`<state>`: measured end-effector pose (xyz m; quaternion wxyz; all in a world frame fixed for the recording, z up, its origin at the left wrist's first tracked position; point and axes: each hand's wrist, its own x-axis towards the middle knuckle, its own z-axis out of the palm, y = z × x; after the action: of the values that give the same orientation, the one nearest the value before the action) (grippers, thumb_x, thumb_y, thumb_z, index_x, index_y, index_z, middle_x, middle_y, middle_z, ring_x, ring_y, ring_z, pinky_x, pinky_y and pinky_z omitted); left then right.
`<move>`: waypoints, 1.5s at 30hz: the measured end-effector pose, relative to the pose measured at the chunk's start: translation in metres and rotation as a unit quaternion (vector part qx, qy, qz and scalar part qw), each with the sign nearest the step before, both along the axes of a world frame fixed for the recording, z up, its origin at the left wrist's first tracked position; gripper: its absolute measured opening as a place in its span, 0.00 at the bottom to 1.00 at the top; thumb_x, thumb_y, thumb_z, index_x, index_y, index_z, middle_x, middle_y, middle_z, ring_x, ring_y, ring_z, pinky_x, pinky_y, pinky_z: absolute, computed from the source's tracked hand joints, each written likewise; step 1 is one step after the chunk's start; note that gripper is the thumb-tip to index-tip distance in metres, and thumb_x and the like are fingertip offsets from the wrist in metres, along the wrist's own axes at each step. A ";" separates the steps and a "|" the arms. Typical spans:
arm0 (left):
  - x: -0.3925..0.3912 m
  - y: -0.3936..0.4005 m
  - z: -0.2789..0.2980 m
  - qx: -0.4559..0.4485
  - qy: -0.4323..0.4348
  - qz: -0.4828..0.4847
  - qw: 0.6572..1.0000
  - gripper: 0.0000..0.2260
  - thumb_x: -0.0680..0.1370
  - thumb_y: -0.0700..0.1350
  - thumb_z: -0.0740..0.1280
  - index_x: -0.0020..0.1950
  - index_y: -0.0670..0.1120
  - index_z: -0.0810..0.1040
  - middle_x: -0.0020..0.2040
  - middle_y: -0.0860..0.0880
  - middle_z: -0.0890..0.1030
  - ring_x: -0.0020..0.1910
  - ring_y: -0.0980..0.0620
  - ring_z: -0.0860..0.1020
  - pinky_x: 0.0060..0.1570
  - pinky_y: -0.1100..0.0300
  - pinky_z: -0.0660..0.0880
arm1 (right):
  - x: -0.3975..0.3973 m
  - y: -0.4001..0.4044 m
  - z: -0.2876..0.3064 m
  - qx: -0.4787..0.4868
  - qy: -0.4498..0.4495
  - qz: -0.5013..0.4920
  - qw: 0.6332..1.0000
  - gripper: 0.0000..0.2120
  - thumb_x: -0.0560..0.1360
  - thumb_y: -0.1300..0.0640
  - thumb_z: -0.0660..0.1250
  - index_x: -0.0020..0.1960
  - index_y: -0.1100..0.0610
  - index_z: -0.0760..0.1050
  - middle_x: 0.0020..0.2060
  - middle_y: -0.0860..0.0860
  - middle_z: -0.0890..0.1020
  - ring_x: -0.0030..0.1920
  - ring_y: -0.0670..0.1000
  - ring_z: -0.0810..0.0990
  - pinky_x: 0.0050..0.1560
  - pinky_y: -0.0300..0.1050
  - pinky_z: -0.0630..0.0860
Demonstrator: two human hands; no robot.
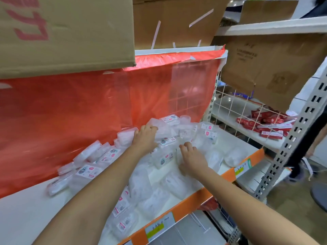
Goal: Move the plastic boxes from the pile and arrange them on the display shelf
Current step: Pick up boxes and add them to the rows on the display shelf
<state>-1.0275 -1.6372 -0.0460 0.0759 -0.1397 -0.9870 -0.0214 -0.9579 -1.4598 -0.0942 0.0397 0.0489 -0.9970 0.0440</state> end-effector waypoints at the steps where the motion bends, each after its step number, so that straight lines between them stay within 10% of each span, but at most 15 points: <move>1: -0.002 0.001 -0.003 0.003 0.006 0.007 1.000 0.27 0.75 0.50 0.68 0.72 0.51 0.63 0.69 0.48 0.67 0.68 0.46 0.65 0.64 0.50 0.62 | 0.000 0.000 -0.003 -0.007 0.004 -0.002 1.000 0.31 0.72 0.57 0.67 0.70 0.59 0.59 0.69 0.55 0.61 0.61 0.58 0.70 0.51 0.47 0.69; 15: 0.032 -0.011 0.012 0.248 0.095 -0.028 0.964 0.17 0.77 0.45 0.65 0.66 0.46 0.74 0.61 0.47 0.76 0.60 0.48 0.73 0.54 0.59 0.66 | -0.002 0.021 0.022 -0.332 0.038 0.065 0.940 0.31 0.70 0.59 0.68 0.70 0.53 0.62 0.66 0.52 0.65 0.65 0.53 0.68 0.59 0.42 0.68; 22: 0.082 -0.009 0.025 0.557 0.023 0.023 0.830 0.06 0.80 0.46 0.63 0.56 0.51 0.76 0.45 0.56 0.77 0.41 0.60 0.76 0.36 0.67 0.72 | 0.014 0.028 0.054 -0.607 0.022 0.074 0.791 0.25 0.73 0.61 0.70 0.65 0.51 0.64 0.63 0.47 0.69 0.60 0.44 0.69 0.51 0.35 0.68; 29: 0.123 0.004 0.022 0.713 -0.003 0.044 0.700 0.06 0.81 0.46 0.61 0.57 0.52 0.74 0.51 0.47 0.78 0.46 0.53 0.81 0.35 0.62 0.79 | 0.027 0.012 0.054 -0.725 -0.046 0.099 0.680 0.24 0.68 0.49 0.67 0.64 0.41 0.72 0.45 0.48 0.72 0.45 0.44 0.76 0.50 0.41 0.70; 36: 0.136 0.009 0.015 0.803 -0.034 0.114 0.584 0.05 0.80 0.46 0.63 0.52 0.46 0.71 0.49 0.45 0.79 0.44 0.52 0.80 0.39 0.58 0.80 | 0.040 -0.008 0.045 -0.805 -0.141 0.099 0.568 0.21 0.74 0.49 0.65 0.66 0.42 0.69 0.57 0.45 0.78 0.56 0.48 0.78 0.47 0.50 0.78; 41: 0.136 0.021 0.004 0.792 -0.036 0.154 0.589 0.09 0.77 0.49 0.67 0.54 0.48 0.74 0.56 0.46 0.80 0.55 0.49 0.79 0.60 0.49 0.75 | 0.051 -0.027 0.038 -0.807 -0.163 0.099 0.559 0.19 0.79 0.51 0.59 0.69 0.39 0.63 0.58 0.43 0.78 0.56 0.46 0.80 0.45 0.49 0.80; 45: 0.134 0.031 -0.002 0.777 -0.010 0.203 0.596 0.13 0.75 0.52 0.70 0.53 0.49 0.71 0.53 0.49 0.79 0.53 0.50 0.79 0.57 0.50 0.76 | 0.058 -0.038 0.031 -0.816 -0.160 0.070 0.552 0.16 0.80 0.51 0.58 0.66 0.40 0.62 0.62 0.47 0.75 0.51 0.43 0.81 0.42 0.46 0.80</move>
<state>-0.8939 -1.6058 -0.0479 0.1478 0.1759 -0.6009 -0.7656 -0.9003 -1.4981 -0.0636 -0.1006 0.0570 -0.5169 0.8482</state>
